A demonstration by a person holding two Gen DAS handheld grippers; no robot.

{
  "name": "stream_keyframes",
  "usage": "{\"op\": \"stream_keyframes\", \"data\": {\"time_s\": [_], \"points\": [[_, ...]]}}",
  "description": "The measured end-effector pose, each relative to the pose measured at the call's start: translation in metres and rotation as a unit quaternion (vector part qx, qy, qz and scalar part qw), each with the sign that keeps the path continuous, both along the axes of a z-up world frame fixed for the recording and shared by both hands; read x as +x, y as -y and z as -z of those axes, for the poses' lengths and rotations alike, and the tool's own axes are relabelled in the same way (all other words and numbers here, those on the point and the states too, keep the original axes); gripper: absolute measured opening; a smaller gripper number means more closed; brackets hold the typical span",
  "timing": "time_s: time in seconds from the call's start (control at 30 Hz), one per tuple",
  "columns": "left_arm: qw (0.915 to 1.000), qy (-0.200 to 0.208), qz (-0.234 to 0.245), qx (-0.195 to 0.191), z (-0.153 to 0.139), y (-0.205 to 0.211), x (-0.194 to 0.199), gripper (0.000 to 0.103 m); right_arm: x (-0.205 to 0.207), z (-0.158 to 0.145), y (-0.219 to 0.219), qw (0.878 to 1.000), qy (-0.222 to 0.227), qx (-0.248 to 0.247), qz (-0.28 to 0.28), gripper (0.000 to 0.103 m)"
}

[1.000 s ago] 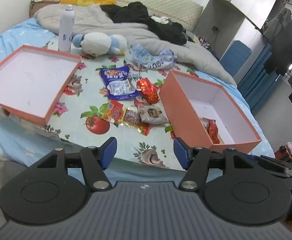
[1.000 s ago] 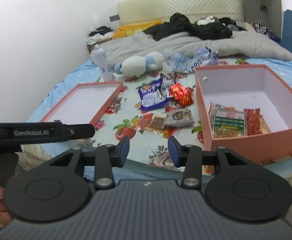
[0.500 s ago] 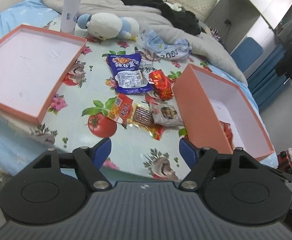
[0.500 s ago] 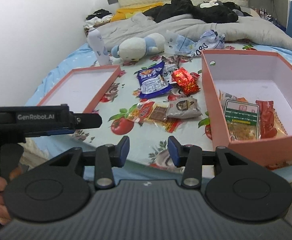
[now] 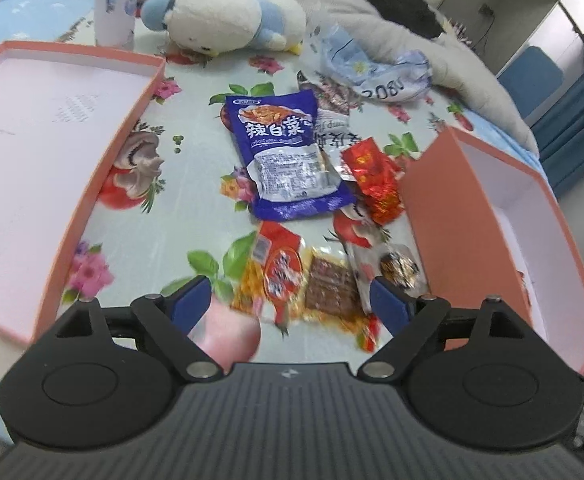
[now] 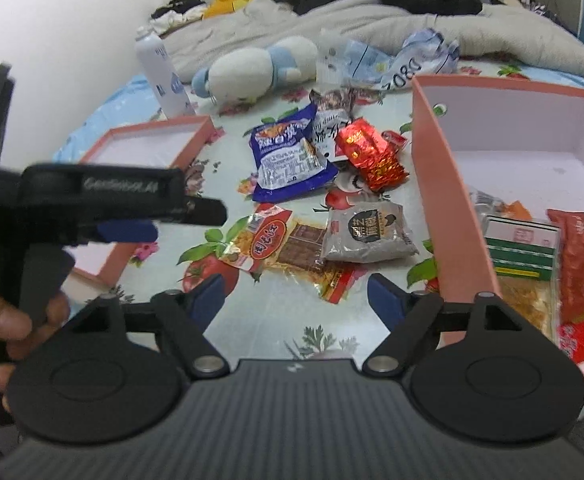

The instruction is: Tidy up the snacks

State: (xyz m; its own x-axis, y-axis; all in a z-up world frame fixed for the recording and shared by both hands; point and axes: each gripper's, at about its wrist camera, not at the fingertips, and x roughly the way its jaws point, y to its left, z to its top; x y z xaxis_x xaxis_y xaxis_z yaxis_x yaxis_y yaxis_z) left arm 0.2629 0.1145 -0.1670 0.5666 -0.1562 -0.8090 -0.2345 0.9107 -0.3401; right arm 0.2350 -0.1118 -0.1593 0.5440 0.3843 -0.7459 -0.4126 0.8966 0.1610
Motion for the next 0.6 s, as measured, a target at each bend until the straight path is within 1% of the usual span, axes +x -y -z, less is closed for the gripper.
{"op": "stream_keyframes", "data": {"time_s": [0.1,0.17,0.23,0.4,0.5,0.57,0.6], "points": [[0.9999,-0.013,0.0,-0.011,0.016,-0.008,0.029,0.09,0.013,0.012,-0.008,1.0,0.016,-0.022,0.012,0.08],[0.9995,-0.021,0.0,-0.024,0.029,-0.015,0.053,0.09,0.023,0.019,-0.014,0.998,0.034,-0.048,0.019,0.08],[0.9992,-0.028,-0.005,-0.029,0.04,-0.02,0.073,0.091,0.033,0.027,-0.019,0.996,0.048,-0.068,0.021,0.079],[0.9987,-0.034,-0.007,-0.037,0.058,-0.026,0.118,0.091,0.057,0.045,-0.025,0.996,0.044,-0.079,0.028,0.079],[0.9987,-0.031,-0.005,-0.041,0.067,-0.027,0.139,0.091,0.066,0.053,-0.033,0.994,0.05,-0.098,0.025,0.079],[0.9985,-0.02,-0.002,-0.051,0.07,-0.028,0.151,0.091,0.073,0.059,-0.039,0.992,0.055,-0.111,0.021,0.079],[0.9987,-0.015,-0.007,-0.048,0.071,-0.028,0.156,0.091,0.076,0.063,-0.042,0.991,0.059,-0.122,0.018,0.079]]}}
